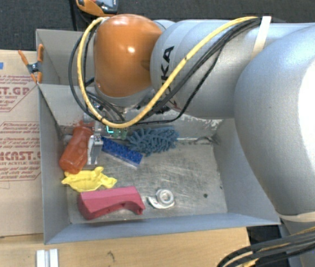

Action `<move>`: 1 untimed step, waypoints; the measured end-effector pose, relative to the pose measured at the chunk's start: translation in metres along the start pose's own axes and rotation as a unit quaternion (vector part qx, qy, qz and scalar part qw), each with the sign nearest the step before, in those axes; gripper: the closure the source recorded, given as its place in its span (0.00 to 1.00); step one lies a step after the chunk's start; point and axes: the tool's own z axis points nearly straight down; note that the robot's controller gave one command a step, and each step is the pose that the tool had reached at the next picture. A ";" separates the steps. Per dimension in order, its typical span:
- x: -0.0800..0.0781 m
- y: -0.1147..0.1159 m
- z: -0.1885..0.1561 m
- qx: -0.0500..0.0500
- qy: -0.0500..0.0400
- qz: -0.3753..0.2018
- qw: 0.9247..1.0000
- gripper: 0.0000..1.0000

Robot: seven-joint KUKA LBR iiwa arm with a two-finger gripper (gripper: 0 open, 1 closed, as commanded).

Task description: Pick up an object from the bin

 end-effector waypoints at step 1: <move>-0.002 -0.001 -0.005 -0.001 -0.004 0.001 1.000 0.00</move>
Offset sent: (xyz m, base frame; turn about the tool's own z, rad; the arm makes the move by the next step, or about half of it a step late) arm -0.0689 -0.0108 -0.0826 -0.1783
